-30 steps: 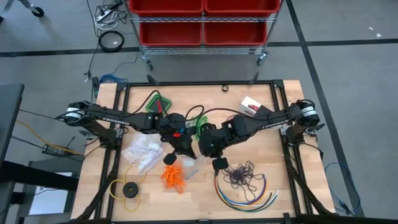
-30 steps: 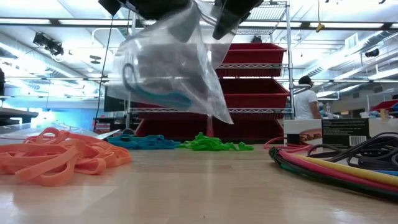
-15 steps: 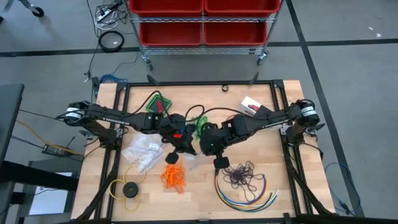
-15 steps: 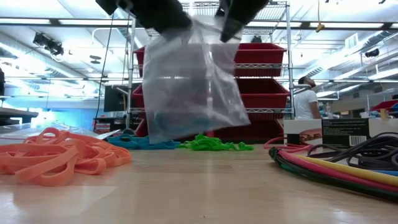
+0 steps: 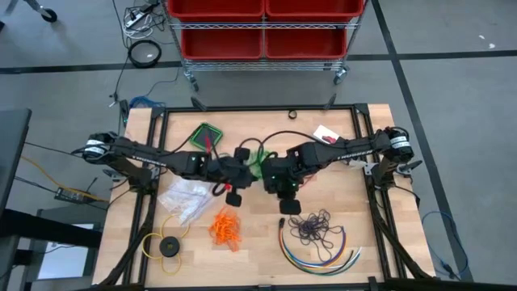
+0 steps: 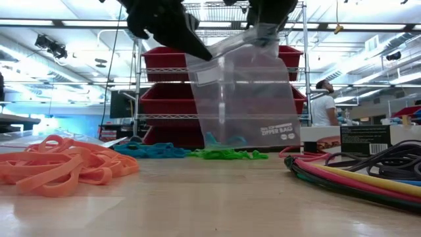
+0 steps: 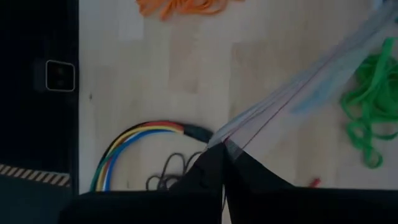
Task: Sort rubber bands
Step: Open the transparent zip bag
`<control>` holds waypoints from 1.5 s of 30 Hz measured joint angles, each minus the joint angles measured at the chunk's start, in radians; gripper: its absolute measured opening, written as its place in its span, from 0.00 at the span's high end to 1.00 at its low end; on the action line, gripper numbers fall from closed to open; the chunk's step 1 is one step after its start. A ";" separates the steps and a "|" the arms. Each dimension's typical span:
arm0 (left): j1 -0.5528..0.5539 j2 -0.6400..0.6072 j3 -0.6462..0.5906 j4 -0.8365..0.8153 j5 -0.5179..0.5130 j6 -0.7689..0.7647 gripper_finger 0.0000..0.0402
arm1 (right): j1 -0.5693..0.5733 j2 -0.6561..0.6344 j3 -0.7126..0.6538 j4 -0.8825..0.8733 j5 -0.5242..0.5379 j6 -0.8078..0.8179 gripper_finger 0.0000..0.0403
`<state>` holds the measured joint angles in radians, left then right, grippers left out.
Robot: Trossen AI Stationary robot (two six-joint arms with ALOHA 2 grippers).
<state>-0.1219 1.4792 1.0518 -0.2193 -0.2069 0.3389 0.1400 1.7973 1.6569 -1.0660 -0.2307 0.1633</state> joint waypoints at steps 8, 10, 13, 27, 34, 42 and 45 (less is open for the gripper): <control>-0.111 0.000 0.000 0.067 -0.105 0.136 0.95 | -0.017 0.000 0.000 -0.043 0.022 0.026 1.00; -0.140 0.000 -0.001 0.104 -0.106 0.169 0.95 | -0.017 0.000 0.000 -0.052 0.030 0.026 1.00; -0.166 0.000 -0.001 0.163 -0.107 0.201 0.95 | -0.017 0.000 0.000 -0.066 0.062 0.028 1.00; -0.165 -0.008 -0.002 0.053 -0.406 0.055 0.95 | -0.018 0.001 -0.010 -0.132 0.136 0.068 1.00; -0.164 -0.008 -0.001 0.226 -0.098 0.057 0.95 | -0.019 0.001 -0.010 -0.046 0.107 0.064 1.00; -0.132 0.037 0.000 0.271 0.023 0.025 0.95 | -0.022 0.001 -0.010 0.071 0.141 0.066 1.00; -0.119 0.063 -0.001 0.247 0.053 -0.010 0.95 | -0.022 0.001 -0.010 0.091 0.162 0.064 1.00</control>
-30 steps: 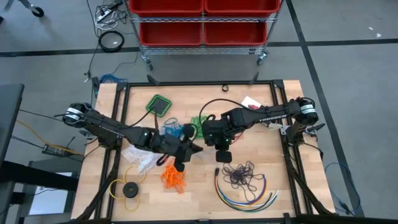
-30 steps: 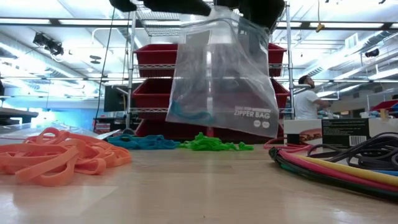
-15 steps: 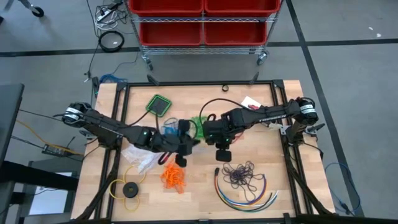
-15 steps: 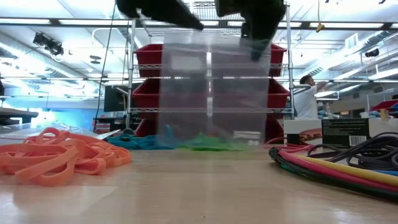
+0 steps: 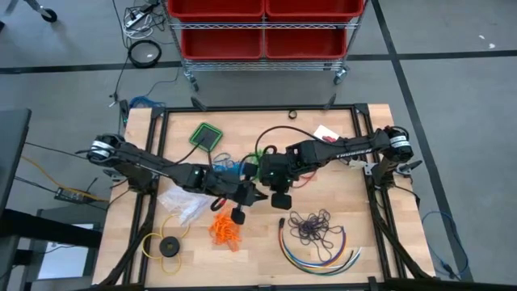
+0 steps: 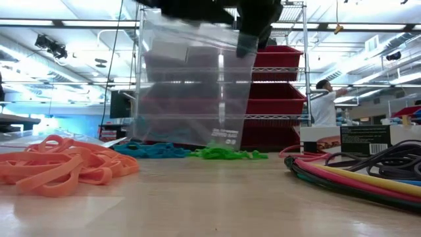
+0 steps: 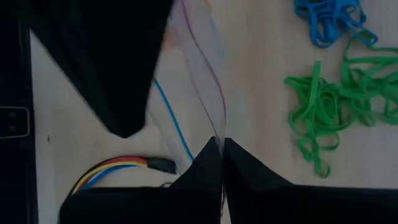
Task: Sort rubber bands
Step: Open the transparent zip bag
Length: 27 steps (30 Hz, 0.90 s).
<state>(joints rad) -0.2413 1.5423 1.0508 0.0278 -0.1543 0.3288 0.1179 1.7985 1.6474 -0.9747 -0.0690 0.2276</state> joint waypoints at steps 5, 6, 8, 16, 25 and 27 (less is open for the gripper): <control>0.006 0.023 0.000 -0.025 0.012 -0.027 0.93 | -0.001 0.000 0.000 0.002 0.024 -0.001 1.00; 0.006 0.023 0.000 -0.036 0.012 -0.038 0.91 | -0.002 0.000 0.000 0.002 0.024 -0.001 1.00; 0.006 0.023 0.000 -0.040 0.011 -0.067 0.89 | -0.003 0.000 0.000 0.003 0.030 -0.001 1.00; 0.006 0.022 0.000 -0.131 -0.061 -0.124 0.77 | -0.003 0.000 0.000 0.035 0.058 0.022 1.00; -0.004 0.022 0.000 -0.164 -0.116 -0.127 0.72 | -0.014 0.000 0.000 0.039 0.080 0.093 1.00; -0.004 0.022 0.000 -0.172 -0.126 -0.131 0.71 | -0.015 0.000 0.000 0.039 0.081 0.091 1.00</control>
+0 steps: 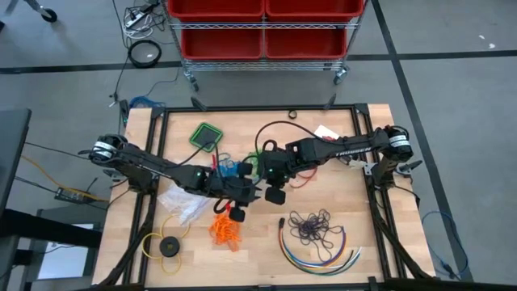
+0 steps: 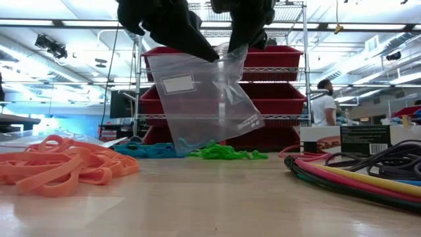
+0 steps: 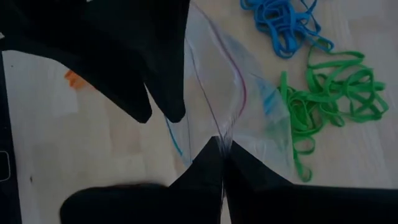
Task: Sort rubber bands
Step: Open the transparent zip bag
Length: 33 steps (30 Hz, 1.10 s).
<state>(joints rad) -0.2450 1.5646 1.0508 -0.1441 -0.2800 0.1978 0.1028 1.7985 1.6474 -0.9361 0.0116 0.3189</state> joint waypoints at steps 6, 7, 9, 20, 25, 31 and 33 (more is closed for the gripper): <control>0.000 0.000 0.000 -0.061 -0.071 0.006 0.73 | 0.000 0.000 0.000 0.017 -0.005 0.044 1.00; 0.000 0.000 0.000 -0.063 -0.098 0.007 0.74 | 0.000 0.000 0.000 0.024 -0.005 0.044 1.00; 0.000 0.000 0.000 -0.065 -0.149 0.009 0.79 | 0.000 0.000 0.000 0.029 -0.008 0.045 1.00; 0.000 0.000 0.000 -0.042 -0.083 0.061 0.91 | 0.000 0.000 0.000 0.031 -0.040 0.039 1.00; 0.003 0.000 0.000 -0.095 -0.057 0.060 0.84 | 0.000 0.000 0.000 0.031 -0.039 0.040 1.00; 0.002 0.000 0.000 -0.118 -0.062 0.087 0.97 | 0.000 0.000 0.000 0.029 -0.007 0.041 1.00; -0.005 0.000 0.000 -0.113 -0.064 0.109 0.98 | 0.000 0.000 0.000 0.023 0.016 0.045 1.00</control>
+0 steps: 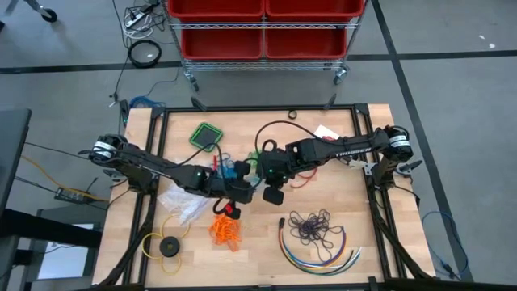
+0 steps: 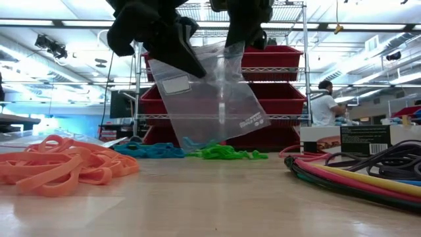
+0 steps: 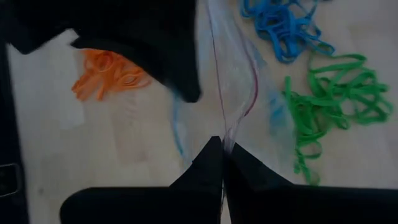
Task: Sort rubber bands
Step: Open the transparent zip bag
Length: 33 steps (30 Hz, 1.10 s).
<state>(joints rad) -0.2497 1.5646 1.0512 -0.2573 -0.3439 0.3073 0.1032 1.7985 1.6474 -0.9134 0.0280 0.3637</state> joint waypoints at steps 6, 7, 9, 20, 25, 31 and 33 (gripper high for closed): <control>-0.020 0.000 0.000 0.022 -0.007 0.033 0.99 | -0.002 0.000 0.000 -0.022 0.030 -0.006 0.97; -0.022 0.000 0.000 0.023 -0.011 0.044 0.99 | -0.002 0.000 0.000 -0.023 0.031 -0.006 0.95; -0.031 0.000 0.000 0.028 -0.028 0.063 0.99 | -0.002 0.000 0.000 -0.023 0.037 -0.007 0.90; -0.071 0.000 0.057 -0.012 -0.114 0.111 1.00 | -0.002 -0.002 -0.010 0.008 -0.035 0.001 0.71; -0.077 0.000 0.058 -0.022 -0.151 0.113 1.00 | -0.003 -0.002 -0.053 0.032 -0.110 0.024 0.73; -0.096 0.000 0.058 -0.026 -0.182 0.134 1.00 | -0.006 -0.002 -0.083 0.054 -0.130 0.019 0.81; -0.101 0.000 0.058 -0.026 -0.182 0.134 1.00 | -0.009 -0.002 -0.084 0.061 -0.116 0.011 0.88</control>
<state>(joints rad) -0.3504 1.5650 1.1088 -0.2836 -0.5262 0.4416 0.0940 1.7969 1.5639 -0.8527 -0.0879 0.3748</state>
